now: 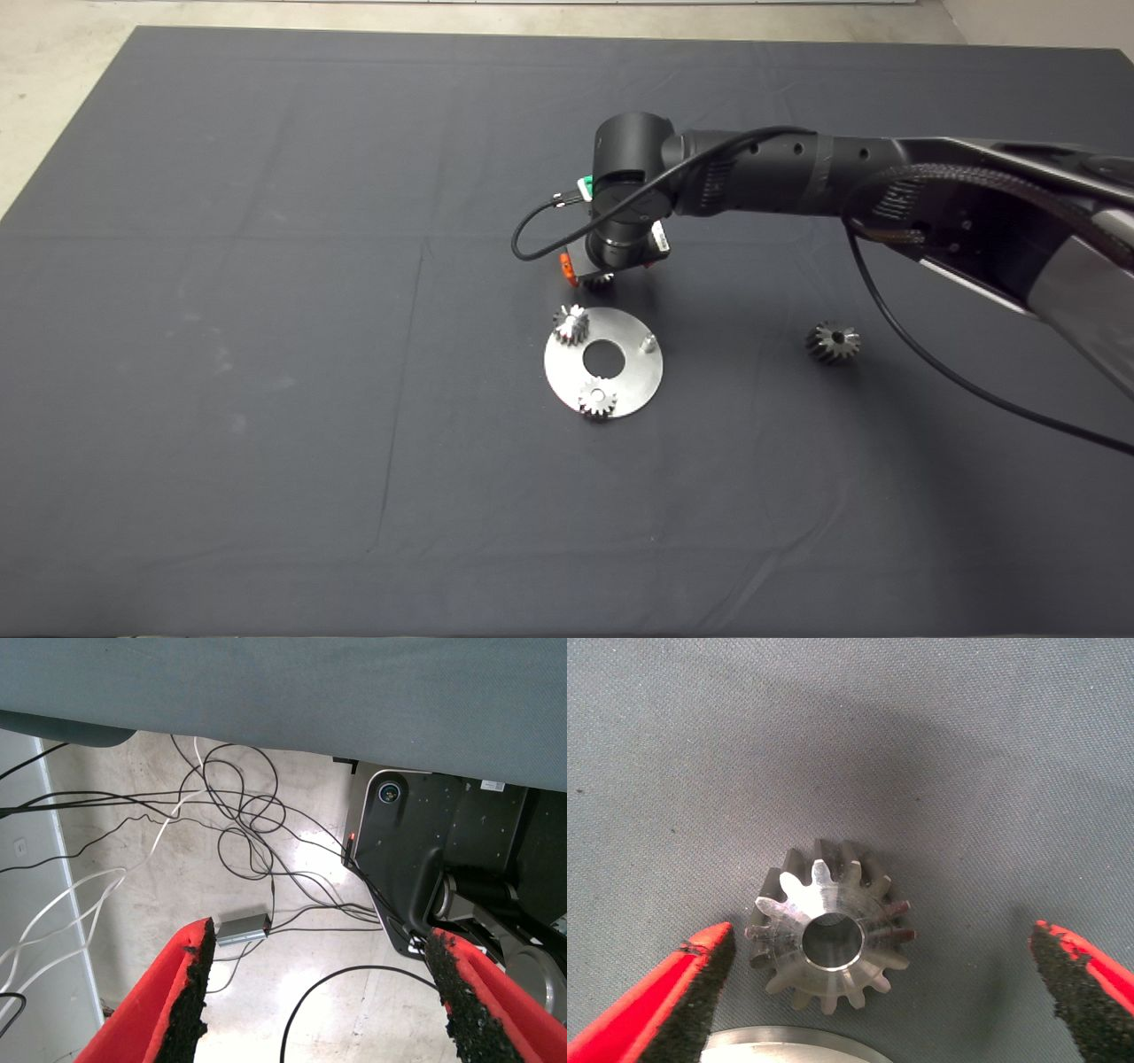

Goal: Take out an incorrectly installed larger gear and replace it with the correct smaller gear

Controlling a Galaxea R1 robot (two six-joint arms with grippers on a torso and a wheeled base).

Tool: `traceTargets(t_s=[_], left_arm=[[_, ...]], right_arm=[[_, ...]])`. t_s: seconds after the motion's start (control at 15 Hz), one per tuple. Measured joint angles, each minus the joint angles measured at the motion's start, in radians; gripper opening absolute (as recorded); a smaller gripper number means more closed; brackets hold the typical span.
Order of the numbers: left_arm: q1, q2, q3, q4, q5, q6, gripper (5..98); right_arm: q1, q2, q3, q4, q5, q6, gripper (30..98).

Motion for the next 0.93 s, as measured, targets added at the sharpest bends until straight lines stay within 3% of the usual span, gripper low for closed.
traceTargets(t_s=[0.33,0.47,0.67,0.8,0.93], left_arm=[[0.0,0.0,0.0,0.0,0.0,0.0,59.7],[0.0,0.0,0.0,0.0,0.0,0.0,59.7],[0.0,0.0,0.0,0.0,0.0,0.0,59.7],[0.0,0.0,0.0,0.0,0.0,0.0,59.7],[0.0,0.0,0.0,0.001,0.0,0.0,59.7]], right_arm=[[0.0,0.0,0.004,-0.009,0.0,0.0,81.8],[0.0,0.0,0.04,-0.024,-0.001,0.0,76.9],[0.0,0.003,0.088,-0.034,0.001,0.005,75.9],[0.0,0.002,0.091,-0.04,0.0,0.008,70.8],[0.0,0.002,0.092,-0.045,0.0,0.01,70.8]])
